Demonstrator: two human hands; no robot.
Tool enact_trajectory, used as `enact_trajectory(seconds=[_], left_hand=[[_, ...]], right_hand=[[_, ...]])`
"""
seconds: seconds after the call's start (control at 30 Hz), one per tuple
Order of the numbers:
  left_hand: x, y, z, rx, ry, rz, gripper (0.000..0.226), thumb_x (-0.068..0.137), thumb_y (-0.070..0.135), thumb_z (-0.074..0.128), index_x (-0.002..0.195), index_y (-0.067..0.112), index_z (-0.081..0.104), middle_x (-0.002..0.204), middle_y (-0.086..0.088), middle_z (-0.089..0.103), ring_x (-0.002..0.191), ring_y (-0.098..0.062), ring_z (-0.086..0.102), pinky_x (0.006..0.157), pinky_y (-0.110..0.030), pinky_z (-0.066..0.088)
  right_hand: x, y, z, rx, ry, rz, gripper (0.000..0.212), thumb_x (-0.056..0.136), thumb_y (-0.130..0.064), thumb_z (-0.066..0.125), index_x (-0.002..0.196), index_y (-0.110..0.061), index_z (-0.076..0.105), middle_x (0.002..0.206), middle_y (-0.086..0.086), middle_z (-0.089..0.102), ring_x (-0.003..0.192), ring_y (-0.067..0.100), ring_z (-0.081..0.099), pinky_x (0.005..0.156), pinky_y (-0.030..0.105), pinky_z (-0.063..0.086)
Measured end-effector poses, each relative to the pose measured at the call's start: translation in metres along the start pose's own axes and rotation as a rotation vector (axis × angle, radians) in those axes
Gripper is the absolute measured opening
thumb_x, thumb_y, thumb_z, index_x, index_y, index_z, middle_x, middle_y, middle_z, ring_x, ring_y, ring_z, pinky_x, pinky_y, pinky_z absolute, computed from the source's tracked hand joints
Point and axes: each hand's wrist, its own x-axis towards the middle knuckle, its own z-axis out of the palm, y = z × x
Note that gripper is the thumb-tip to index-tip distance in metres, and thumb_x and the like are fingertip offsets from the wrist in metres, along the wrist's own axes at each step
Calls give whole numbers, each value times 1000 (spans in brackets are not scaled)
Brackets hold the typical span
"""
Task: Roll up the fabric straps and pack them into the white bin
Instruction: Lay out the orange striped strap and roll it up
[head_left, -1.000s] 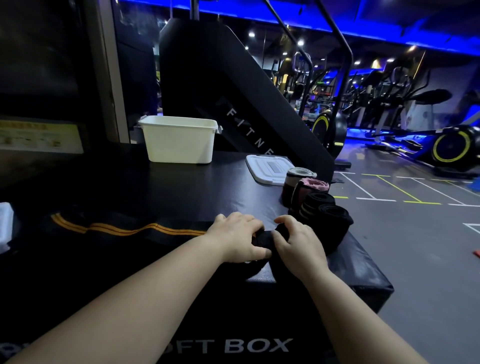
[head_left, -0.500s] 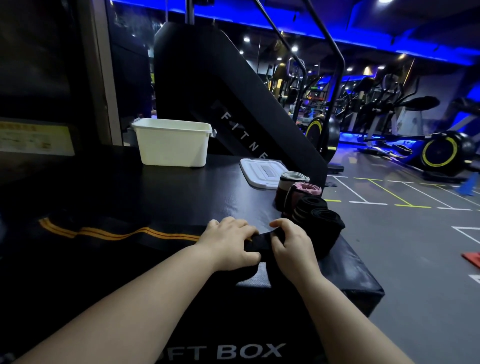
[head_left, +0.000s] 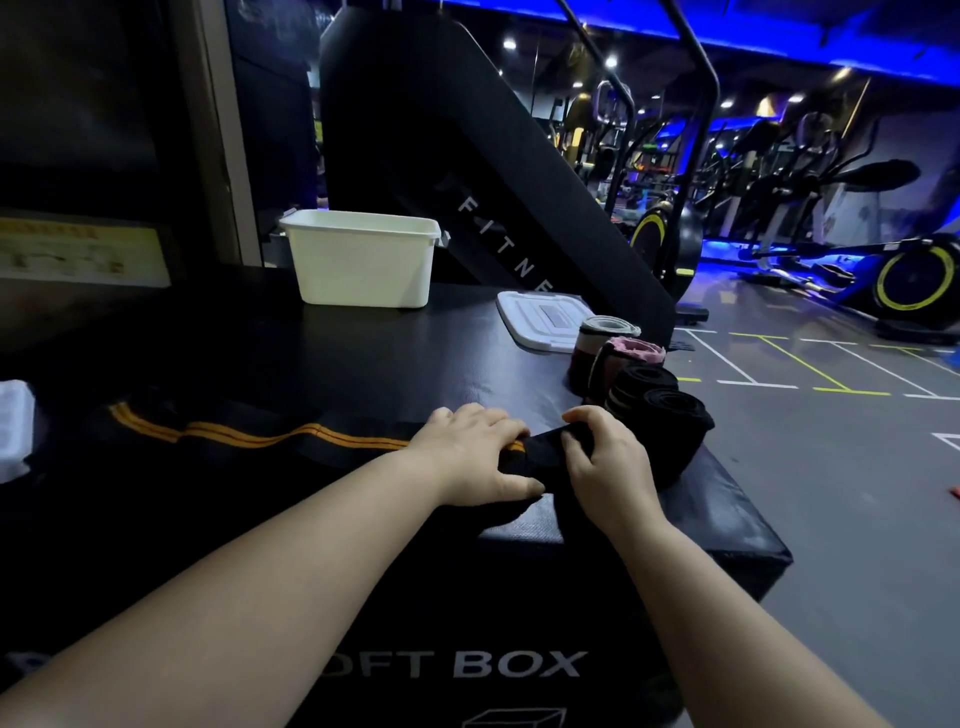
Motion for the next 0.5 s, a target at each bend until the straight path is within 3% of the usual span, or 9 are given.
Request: enact_trajectory(seconds=[0.13, 0.33, 0.5], left_hand=[[-5, -4, -1, 12, -59, 16, 82, 80, 83, 34, 146, 34, 30, 149, 7, 33, 138, -19, 24, 111, -42, 21], [-9, -5, 4, 8, -40, 7, 79, 87, 77, 29, 151, 32, 24, 151, 6, 30, 139, -18, 21, 113, -41, 18], [-9, -2, 4, 25, -24, 9, 75, 89, 74, 33, 151, 33, 25, 152, 6, 30, 139, -19, 22, 112, -41, 19]], right_hand=[[0, 0, -1, -37, 6, 21, 26, 83, -5, 64, 107, -13, 68, 107, 2, 67, 106, 20, 58, 89, 17, 33], [0, -1, -1, -62, 7, 5, 25, 77, 0, 68, 99, -11, 70, 98, 1, 65, 102, 20, 59, 83, 9, 28], [0, 1, -1, 13, -46, 61, 43, 81, -23, 76, 120, -18, 60, 116, -2, 49, 111, 11, 48, 89, 10, 26]])
